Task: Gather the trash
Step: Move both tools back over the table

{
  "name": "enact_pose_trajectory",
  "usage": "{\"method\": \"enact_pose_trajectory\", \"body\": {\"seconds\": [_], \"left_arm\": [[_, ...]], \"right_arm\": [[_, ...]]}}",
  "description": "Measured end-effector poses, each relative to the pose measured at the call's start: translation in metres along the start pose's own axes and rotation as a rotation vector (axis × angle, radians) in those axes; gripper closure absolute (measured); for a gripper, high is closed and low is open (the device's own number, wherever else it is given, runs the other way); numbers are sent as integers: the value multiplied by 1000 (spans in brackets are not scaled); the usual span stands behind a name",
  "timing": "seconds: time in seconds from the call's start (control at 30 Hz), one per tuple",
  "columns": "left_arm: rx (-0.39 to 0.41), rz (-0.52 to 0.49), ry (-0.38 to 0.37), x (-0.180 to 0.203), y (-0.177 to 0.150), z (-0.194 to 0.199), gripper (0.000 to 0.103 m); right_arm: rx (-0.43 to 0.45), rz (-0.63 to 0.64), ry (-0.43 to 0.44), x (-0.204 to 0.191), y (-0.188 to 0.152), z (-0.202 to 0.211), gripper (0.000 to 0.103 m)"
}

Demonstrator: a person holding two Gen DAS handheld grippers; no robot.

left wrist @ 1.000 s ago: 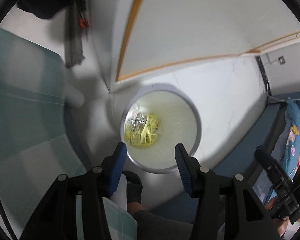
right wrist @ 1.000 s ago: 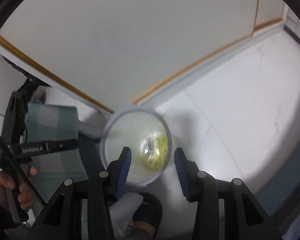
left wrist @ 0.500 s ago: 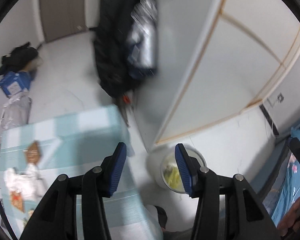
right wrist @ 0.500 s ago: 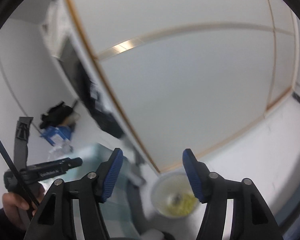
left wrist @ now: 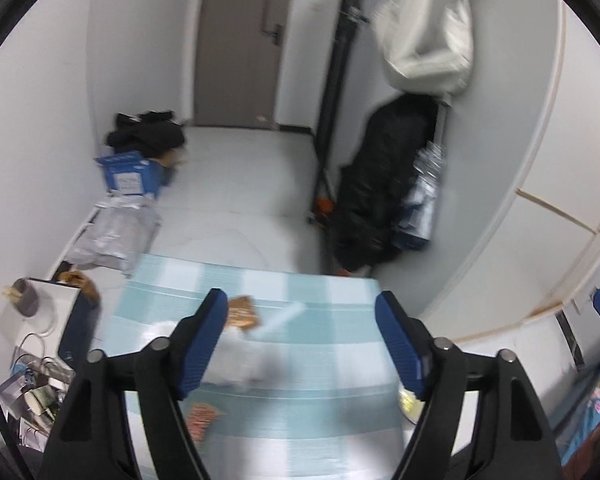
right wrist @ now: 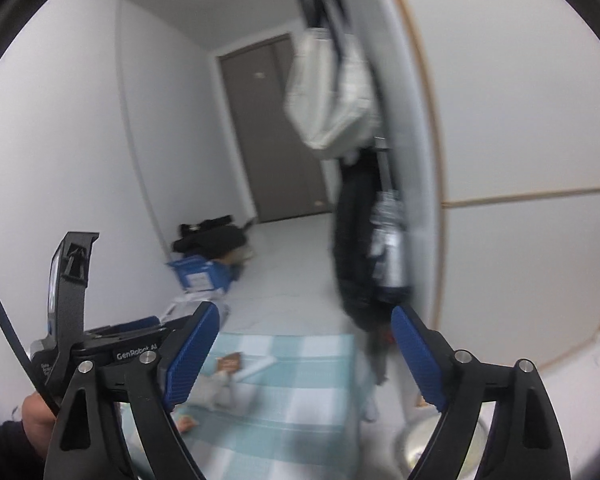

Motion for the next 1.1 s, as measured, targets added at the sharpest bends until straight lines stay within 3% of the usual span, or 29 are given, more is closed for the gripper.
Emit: {"method": "enact_pose_trajectory", "body": {"seconds": [0.27, 0.5, 0.73, 0.93, 1.03, 1.1], "left_arm": [[95, 27, 45, -57, 2, 15, 23], [142, 58, 59, -96, -10, 26, 21], [122, 80, 74, -126, -17, 17, 21], [91, 140, 69, -153, -27, -2, 21], [31, 155, 62, -160, -30, -11, 21], [-27, 181, 12, -164, -31, -17, 21]], "right_arm": [[66, 48, 126, -67, 2, -2, 0], [93, 93, 201, -115, -11, -23, 0], [-19, 148, 264, -146, -34, -62, 0], [-190, 175, 307, -159, -70, -96, 0], [-273, 162, 309, -161, -90, -110, 0], [-335, 166, 310, -163, -103, -119, 0]]}}
Point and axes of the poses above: each gripper's, at about its wrist camera, not at the fingertips, and z roughly against the way its jaws point, x to its right, y to its top, the point moved 1 cm from there along -z, roughly the way its jaws point, and after that the axes turned 13 degrees about z, right-handed, at the moved point
